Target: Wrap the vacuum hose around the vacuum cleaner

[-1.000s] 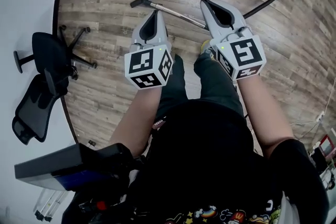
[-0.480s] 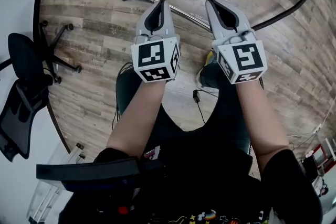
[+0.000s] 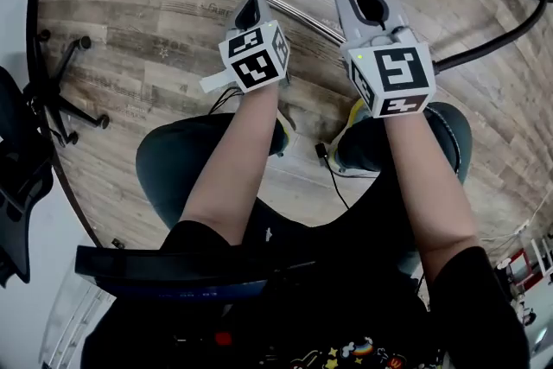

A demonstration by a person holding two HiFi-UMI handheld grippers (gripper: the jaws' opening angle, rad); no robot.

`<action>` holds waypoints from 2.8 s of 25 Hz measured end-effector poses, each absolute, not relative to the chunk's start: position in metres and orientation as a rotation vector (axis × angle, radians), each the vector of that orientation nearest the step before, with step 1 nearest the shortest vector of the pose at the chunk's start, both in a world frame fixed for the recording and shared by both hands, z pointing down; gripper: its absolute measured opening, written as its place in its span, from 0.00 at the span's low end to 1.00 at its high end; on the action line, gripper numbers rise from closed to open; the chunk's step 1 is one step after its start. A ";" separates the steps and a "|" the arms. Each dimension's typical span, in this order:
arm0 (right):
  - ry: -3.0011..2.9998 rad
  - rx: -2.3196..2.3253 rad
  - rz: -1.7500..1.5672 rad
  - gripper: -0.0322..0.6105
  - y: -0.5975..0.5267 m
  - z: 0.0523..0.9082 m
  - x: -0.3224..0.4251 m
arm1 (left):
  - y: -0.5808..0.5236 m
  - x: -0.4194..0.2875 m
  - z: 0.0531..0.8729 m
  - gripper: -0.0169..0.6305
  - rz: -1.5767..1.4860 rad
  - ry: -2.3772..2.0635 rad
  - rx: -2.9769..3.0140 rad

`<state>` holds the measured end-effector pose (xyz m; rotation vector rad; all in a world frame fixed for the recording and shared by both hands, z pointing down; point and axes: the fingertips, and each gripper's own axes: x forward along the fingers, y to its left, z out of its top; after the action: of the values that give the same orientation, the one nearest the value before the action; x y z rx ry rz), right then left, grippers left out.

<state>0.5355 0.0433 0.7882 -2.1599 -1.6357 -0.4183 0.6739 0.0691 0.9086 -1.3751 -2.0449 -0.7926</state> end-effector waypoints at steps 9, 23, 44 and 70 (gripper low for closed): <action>-1.594 -2.114 -0.494 0.08 0.057 0.903 0.549 | 0.046 0.697 1.070 0.11 -1.226 -1.744 -1.510; -1.557 -2.110 -0.548 0.08 0.055 0.930 0.538 | 0.053 0.669 1.155 0.33 -1.553 -1.489 -1.639; -1.561 -2.101 -0.497 0.08 0.052 0.929 0.524 | 0.054 0.673 1.173 0.27 -1.715 -1.281 -1.765; -1.744 -1.757 -0.330 0.08 -0.026 0.615 0.451 | 0.044 0.553 0.647 0.26 -0.847 -2.266 -1.282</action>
<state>0.4512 -0.0264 0.6152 -1.7568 -1.7445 -0.3303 0.5525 0.0441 0.6472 -1.2822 -2.2659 -0.8472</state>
